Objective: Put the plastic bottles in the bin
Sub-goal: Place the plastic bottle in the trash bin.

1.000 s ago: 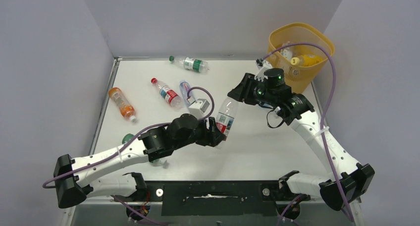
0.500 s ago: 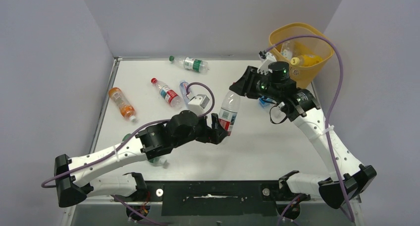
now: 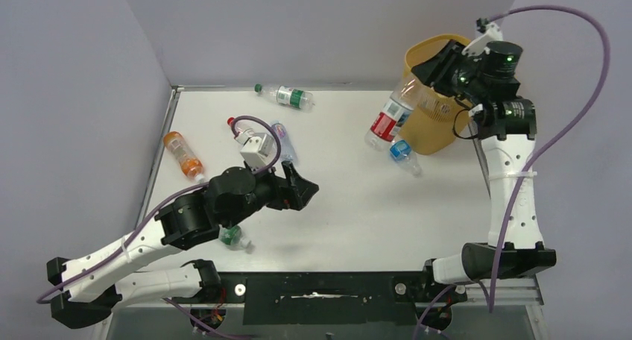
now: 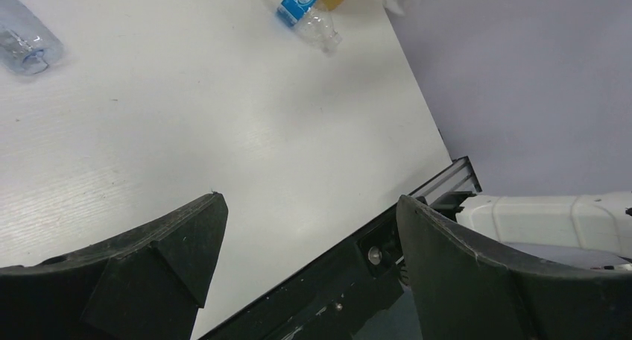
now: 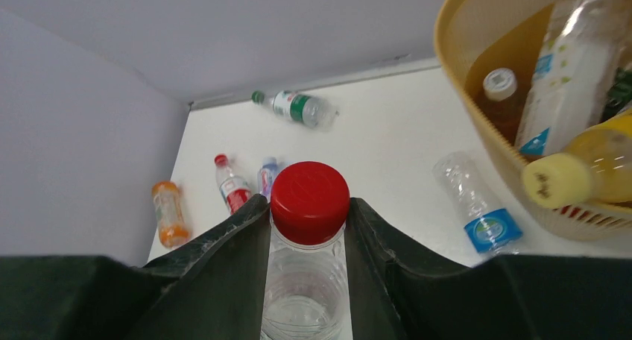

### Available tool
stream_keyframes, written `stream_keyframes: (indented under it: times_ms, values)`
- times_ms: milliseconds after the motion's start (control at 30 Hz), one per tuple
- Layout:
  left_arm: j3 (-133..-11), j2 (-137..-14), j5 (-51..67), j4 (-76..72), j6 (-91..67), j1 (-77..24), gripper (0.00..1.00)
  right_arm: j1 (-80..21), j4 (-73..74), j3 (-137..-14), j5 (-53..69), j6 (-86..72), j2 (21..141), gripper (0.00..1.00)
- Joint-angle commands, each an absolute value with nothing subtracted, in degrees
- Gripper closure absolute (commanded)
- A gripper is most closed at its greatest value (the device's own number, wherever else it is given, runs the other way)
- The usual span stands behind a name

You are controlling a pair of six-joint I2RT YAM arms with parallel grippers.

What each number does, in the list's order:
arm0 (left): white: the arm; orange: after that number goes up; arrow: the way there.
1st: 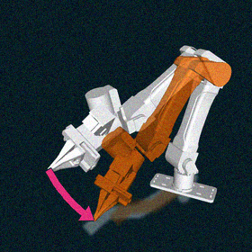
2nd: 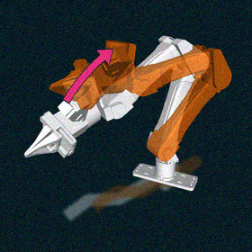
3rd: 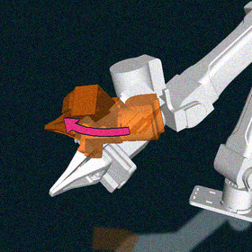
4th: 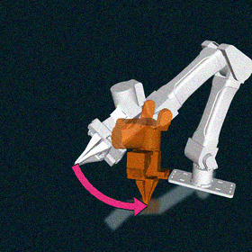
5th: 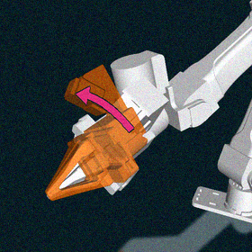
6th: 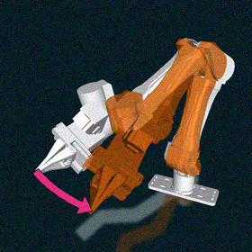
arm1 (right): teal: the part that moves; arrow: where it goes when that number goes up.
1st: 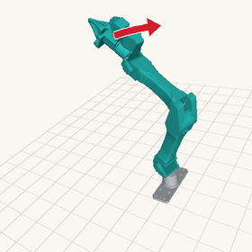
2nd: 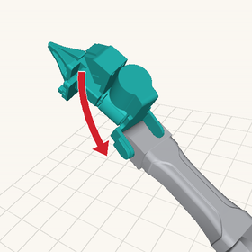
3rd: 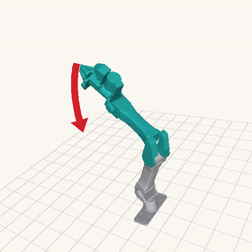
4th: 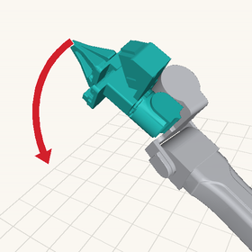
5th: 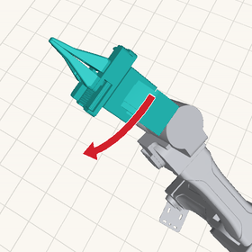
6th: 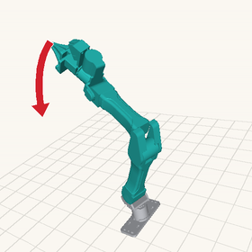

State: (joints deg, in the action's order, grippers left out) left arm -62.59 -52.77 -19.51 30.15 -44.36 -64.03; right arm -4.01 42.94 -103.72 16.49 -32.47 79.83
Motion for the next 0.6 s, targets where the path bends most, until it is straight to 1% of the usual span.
stream_keyframes:
  times_ms: [0,100,267,567]
  values:
    - [-61.73,-50.42,-21.47,30.61,-45.26,-63.81,0.15,4.56,36.4,-109.99,23.29,-33.97,80.56,0.89]
    - [-60.4,-50.22,-21.04,31.53,-45.75,-63.81,0.15,10.41,30.3,-111.06,26.99,-38.28,81.0,0.89]
    - [-59.07,-49.47,-21.61,33.86,-45.9,-63.76,0.14,15.54,23.85,-113.14,27.74,-41.49,82.32,0.89]
    - [-56.25,-48.68,-20.7,33.4,-46.51,-63.72,0.14,23.34,6.66,-105.85,24.66,-48.65,82.58,0.89]
